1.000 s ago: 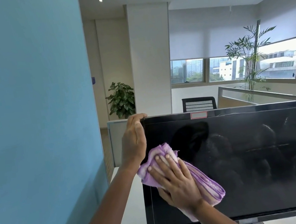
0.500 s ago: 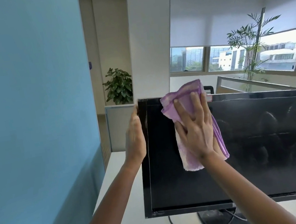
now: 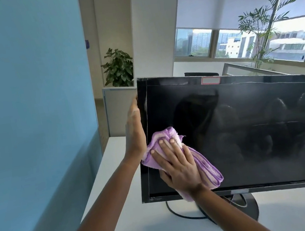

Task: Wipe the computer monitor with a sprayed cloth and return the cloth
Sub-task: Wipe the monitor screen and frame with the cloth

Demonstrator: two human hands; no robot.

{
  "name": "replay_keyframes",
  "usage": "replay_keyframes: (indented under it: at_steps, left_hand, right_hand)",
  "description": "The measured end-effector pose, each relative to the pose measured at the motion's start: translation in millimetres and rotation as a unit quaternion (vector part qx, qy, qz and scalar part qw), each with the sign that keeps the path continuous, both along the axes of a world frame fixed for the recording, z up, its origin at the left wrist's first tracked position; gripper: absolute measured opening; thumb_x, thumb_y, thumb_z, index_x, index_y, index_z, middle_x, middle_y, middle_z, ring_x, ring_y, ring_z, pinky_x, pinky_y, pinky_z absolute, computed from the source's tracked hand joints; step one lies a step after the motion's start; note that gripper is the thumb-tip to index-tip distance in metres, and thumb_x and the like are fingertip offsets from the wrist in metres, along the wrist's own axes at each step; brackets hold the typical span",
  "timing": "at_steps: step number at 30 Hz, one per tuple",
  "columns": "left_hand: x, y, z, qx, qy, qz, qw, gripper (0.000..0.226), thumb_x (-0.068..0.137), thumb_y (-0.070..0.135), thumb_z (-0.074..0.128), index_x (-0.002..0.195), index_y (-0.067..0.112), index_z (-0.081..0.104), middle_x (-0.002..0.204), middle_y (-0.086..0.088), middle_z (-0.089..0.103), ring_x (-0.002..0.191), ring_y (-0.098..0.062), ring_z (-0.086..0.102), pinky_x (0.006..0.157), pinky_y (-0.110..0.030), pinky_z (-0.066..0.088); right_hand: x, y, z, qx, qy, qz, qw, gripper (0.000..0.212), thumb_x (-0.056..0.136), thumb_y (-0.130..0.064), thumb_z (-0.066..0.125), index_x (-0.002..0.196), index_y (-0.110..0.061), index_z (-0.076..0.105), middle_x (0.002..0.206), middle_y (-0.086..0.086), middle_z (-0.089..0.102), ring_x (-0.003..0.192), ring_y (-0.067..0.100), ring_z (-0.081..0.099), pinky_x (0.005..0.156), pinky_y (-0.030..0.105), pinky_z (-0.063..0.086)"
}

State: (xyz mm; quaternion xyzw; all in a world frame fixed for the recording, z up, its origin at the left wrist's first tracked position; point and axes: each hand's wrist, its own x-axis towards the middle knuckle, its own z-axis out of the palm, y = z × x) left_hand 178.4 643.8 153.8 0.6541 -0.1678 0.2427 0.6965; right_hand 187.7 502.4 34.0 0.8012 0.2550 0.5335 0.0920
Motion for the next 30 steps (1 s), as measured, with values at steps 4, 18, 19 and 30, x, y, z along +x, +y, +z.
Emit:
replay_keyframes:
  at_steps: [4, 18, 19, 30]
  left_hand:
    - [-4, 2, -5, -0.001, 0.014, -0.002, 1.000, 0.066, 0.082, 0.039, 0.016, 0.143, 0.013, 0.021, 0.154, -0.004, 0.023, 0.133, -0.001, 0.021, 0.115, -0.025, 0.015]
    - [-22, 12, -19, 0.031, 0.040, -0.024, 0.998, 0.044, 0.100, 0.018, 0.011, 0.141, 0.013, 0.026, 0.151, -0.005, 0.029, 0.139, -0.013, 0.027, 0.113, -0.023, 0.020]
    - [-21, 12, -18, 0.028, 0.044, -0.020, 0.998, 0.044, 0.100, 0.019, 0.011, 0.141, 0.012, 0.027, 0.151, -0.006, 0.030, 0.139, -0.015, 0.027, 0.115, -0.026, 0.020]
    - [-18, 6, -16, -0.001, 0.020, 0.008, 1.000, 0.060, 0.086, 0.038, 0.017, 0.135, 0.011, 0.039, 0.138, -0.009, 0.048, 0.128, -0.021, 0.044, 0.113, -0.040, 0.032]
  right_hand:
    - [-9, -6, -19, -0.057, 0.034, 0.007, 0.998, 0.058, 0.083, -0.034, 0.048, 0.139, -0.024, 0.036, 0.147, 0.000, 0.037, 0.133, 0.023, 0.034, 0.107, 0.043, 0.027]
    - [-29, -46, 9, -0.319, 0.066, 0.024, 0.945, 0.054, 0.075, -0.023, 0.059, 0.127, -0.034, 0.053, 0.141, -0.012, 0.048, 0.133, 0.014, 0.040, 0.108, 0.043, 0.032]
    - [-26, -46, 28, -0.284, 0.065, 0.026, 0.956, 0.054, 0.076, -0.022, 0.058, 0.129, -0.032, 0.052, 0.141, -0.009, 0.048, 0.134, 0.016, 0.036, 0.107, 0.047, 0.032]
    - [9, -12, 126, 0.071, -0.017, 0.012, 0.997, 0.048, 0.088, -0.027, 0.048, 0.135, -0.018, 0.046, 0.144, 0.018, 0.041, 0.138, 0.036, 0.024, 0.112, 0.047, 0.024]
